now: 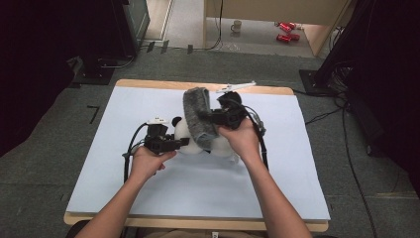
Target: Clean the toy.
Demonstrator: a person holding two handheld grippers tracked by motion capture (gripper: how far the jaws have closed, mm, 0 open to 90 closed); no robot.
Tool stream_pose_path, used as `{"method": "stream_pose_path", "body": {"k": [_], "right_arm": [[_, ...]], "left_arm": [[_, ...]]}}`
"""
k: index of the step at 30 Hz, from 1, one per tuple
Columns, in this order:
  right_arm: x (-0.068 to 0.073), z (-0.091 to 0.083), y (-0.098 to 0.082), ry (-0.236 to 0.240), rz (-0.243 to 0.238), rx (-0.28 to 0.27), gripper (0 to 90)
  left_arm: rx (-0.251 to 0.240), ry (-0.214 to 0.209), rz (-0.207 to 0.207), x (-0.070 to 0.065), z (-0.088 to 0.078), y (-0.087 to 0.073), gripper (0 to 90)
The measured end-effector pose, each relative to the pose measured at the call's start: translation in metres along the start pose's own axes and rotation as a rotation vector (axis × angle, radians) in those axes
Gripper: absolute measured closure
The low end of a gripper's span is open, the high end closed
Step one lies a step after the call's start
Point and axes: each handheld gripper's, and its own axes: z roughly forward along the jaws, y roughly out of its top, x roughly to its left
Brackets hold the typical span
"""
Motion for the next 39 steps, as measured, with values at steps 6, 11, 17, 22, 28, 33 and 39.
{"method": "stream_pose_path", "body": {"k": [6,11,17,22,28,33,39], "right_arm": [[0.008,0.048,-0.008,-0.024,-0.012,0.122,79.9],[0.002,0.060,-0.016,-0.058,-0.036,0.125,80.3],[-0.024,0.037,-0.025,-0.122,0.005,0.135,81.1],[-0.032,0.020,-0.026,-0.133,0.013,0.130,81.2],[-0.047,-0.006,-0.028,-0.160,0.045,0.082,81.4],[-0.064,-0.029,-0.034,-0.191,0.088,0.053,81.4],[-0.082,-0.046,-0.049,-0.243,0.138,0.044,81.4]], "left_arm": [[-0.003,0.032,0.020,0.000,0.002,-0.002,52.0],[0.016,0.001,-0.054,0.011,0.005,0.000,50.1],[-0.007,-0.021,-0.077,0.015,0.009,0.001,50.4],[-0.004,-0.021,-0.073,0.016,0.010,0.002,50.4],[-0.001,-0.024,-0.062,0.019,0.011,0.004,50.8],[-0.005,-0.021,-0.052,0.018,0.011,0.003,50.8],[-0.010,-0.018,-0.042,0.018,0.011,0.001,50.6]]}}
